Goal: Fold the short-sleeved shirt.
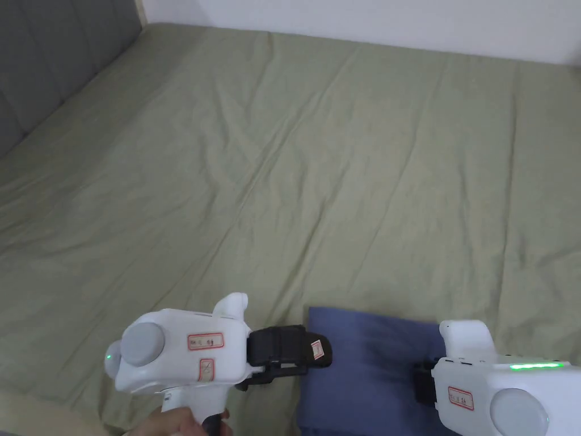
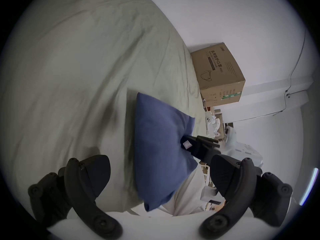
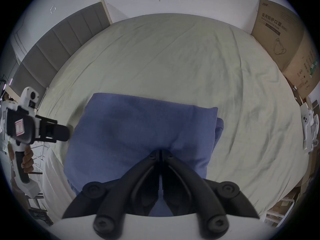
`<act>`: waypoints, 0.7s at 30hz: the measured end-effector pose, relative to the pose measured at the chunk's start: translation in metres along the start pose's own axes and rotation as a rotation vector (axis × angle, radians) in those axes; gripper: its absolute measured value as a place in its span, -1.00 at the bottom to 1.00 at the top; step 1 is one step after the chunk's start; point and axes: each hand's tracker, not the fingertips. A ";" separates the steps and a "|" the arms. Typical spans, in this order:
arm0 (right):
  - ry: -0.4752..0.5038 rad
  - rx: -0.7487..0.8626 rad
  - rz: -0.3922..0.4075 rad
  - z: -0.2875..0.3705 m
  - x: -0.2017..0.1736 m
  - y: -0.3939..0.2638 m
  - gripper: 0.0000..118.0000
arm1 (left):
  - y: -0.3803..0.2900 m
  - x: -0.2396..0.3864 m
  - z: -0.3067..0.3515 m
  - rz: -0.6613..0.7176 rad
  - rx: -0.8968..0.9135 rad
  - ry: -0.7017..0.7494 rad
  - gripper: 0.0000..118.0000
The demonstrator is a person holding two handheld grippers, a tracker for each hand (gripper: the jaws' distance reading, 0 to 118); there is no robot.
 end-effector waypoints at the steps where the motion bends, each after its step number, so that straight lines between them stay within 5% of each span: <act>1: 0.005 -0.001 -0.007 0.000 0.001 0.000 -0.95 | 0.006 -0.003 -0.009 0.008 -0.025 -0.002 0.97; 9: 0.039 -0.009 -0.051 -0.004 0.016 0.002 -0.95 | 0.015 -0.010 -0.058 0.031 -0.123 -0.155 0.87; 10: 0.038 -0.009 -0.052 -0.004 0.016 0.002 -0.95 | 0.015 -0.008 -0.061 0.010 -0.123 -0.147 0.52; 11: 0.027 -0.008 -0.052 -0.005 0.017 0.002 -0.95 | 0.015 -0.008 -0.066 -0.024 -0.138 -0.035 -0.15; 12: 0.027 -0.006 -0.051 -0.005 0.018 0.002 -0.95 | 0.014 -0.012 -0.072 -0.016 -0.172 0.000 -0.46; 14: 0.029 -0.013 -0.058 -0.005 0.020 0.004 -0.95 | 0.017 -0.019 -0.065 0.054 -0.154 -0.113 -0.46; 21: 0.054 0.054 -0.065 0.020 0.016 0.011 -0.95 | 0.036 -0.007 -0.017 -0.067 -0.131 0.015 -0.46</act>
